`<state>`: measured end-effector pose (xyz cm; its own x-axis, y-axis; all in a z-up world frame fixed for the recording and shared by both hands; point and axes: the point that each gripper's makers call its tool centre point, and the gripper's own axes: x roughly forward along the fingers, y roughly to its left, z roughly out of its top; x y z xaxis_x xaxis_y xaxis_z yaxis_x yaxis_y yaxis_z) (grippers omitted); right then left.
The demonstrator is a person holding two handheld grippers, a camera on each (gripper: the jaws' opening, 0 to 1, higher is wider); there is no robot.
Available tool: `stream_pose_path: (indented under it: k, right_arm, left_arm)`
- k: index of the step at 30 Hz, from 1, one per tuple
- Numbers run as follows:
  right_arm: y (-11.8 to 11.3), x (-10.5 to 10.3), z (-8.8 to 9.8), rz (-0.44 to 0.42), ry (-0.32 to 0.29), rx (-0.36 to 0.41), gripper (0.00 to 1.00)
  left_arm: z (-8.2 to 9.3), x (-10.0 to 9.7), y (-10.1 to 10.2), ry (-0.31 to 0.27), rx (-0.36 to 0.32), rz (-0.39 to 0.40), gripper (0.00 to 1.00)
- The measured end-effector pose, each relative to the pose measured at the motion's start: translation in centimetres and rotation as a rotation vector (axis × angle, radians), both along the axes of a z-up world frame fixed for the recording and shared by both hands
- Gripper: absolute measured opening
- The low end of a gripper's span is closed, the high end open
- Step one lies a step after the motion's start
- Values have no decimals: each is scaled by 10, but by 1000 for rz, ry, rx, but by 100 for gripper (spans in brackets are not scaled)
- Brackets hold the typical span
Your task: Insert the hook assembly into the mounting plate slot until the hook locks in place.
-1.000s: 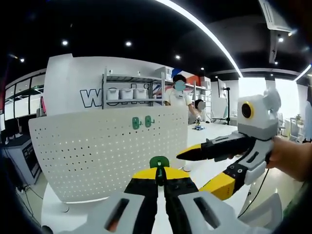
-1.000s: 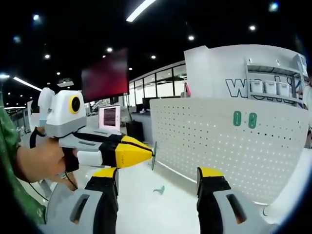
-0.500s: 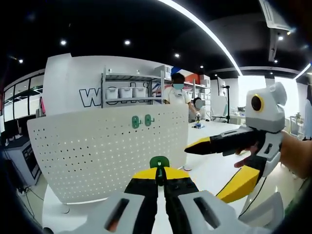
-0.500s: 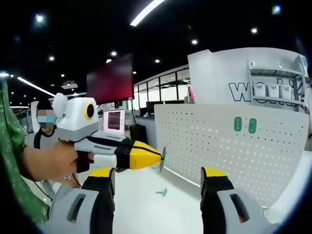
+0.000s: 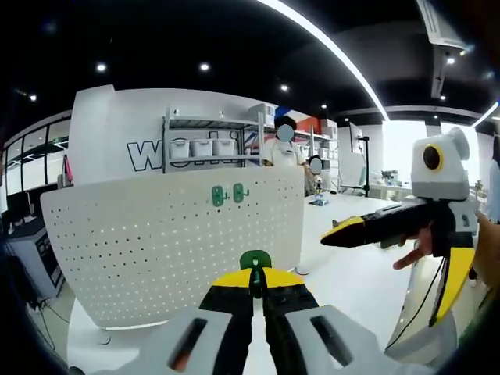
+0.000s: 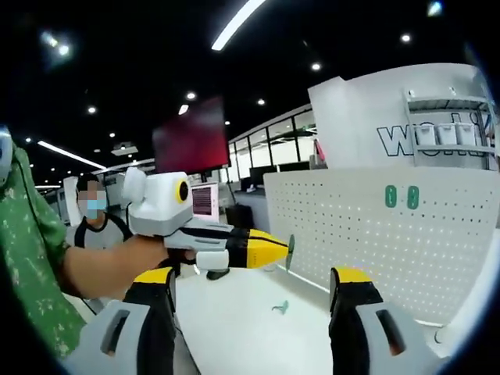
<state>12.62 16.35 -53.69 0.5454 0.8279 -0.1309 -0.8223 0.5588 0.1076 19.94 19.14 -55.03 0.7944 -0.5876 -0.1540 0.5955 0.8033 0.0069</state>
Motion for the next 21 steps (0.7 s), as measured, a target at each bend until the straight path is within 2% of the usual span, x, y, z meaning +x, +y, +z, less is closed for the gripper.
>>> stream_pose_path:
  k: [11, 21]
  right_arm:
    - [-8, -2, 1, -8, 5, -3, 84]
    - [-16, 6, 3, -23, 8, 2, 85]
  left_arm:
    - [3, 27, -1, -7, -42, 57, 3]
    - [14, 56, -1, -57, -75, 140, 3]
